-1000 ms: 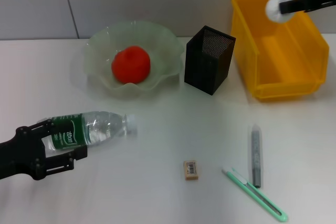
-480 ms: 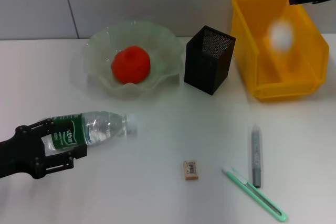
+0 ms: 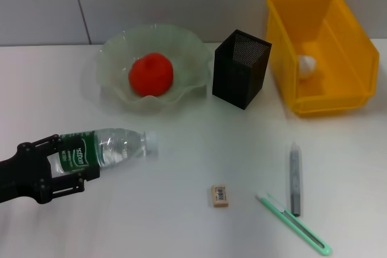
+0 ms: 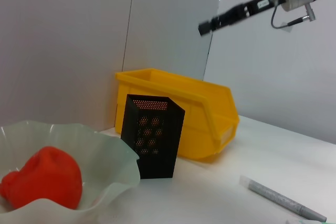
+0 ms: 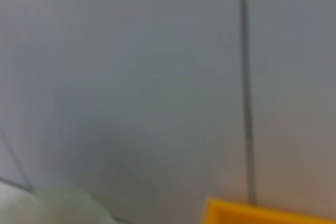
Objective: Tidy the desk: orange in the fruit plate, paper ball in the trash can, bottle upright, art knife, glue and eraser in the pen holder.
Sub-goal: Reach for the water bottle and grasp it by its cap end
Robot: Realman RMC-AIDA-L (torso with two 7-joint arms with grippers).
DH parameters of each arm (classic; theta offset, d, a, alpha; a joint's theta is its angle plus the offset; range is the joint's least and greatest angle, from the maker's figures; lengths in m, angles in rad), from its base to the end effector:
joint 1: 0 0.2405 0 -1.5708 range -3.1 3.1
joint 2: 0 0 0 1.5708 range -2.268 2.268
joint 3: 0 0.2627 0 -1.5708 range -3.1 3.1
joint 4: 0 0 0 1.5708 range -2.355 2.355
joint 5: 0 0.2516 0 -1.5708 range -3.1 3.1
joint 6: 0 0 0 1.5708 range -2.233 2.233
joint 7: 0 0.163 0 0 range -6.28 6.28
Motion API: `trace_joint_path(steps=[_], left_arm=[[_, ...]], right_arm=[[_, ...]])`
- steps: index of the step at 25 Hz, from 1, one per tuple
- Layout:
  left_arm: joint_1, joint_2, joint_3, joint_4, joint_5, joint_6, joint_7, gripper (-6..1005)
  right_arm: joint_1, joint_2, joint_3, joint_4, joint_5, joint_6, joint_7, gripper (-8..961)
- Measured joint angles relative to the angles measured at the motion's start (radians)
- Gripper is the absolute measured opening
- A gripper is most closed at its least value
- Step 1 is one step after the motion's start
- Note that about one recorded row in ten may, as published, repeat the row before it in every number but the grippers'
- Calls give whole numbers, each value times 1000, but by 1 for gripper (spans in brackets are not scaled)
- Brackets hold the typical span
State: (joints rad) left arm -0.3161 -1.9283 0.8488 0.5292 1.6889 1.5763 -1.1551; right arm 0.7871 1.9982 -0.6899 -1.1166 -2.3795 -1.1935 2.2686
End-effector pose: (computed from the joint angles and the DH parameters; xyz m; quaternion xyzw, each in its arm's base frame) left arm -0.3601 0.3172 0.0237 -0.9207 -0.2082 -0.2632 0.1993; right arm 0.1910 0.5151 0.1363 -0.8429 0.3486 0.1496 0.3816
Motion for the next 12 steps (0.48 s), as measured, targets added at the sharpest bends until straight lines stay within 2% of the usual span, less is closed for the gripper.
trace_joint_path(steps=[3,4,5,7,8,9,12], left_arm=[[-5,0,-1,0,0,0,0,691],[-5,0,-1,0,0,0,0,690],[-5,0,-1,0,0,0,0,690],[-15,0,0,0,0,-1,0,689],[-15,0,0,0,0,-1,0,688],[-19,-1,1,0,0,-1,0,687],[-35,-2,6,0,0,-3,0,685]], right_arm=[[-61,-9,0,8,280,-62,-152,739],[-102,-20,-5,40,454,-141,-269,739],[-102,-20,-5,40,454,-141,-269,740],[-143,-42,-7,131,604,-289,-418,740],[-143,-42,-7,131,604,-289,-418,740],[-157,-54,-6,197,621,-380,-493,739],[-173,-61,-9,257,604,-449,-562,739]])
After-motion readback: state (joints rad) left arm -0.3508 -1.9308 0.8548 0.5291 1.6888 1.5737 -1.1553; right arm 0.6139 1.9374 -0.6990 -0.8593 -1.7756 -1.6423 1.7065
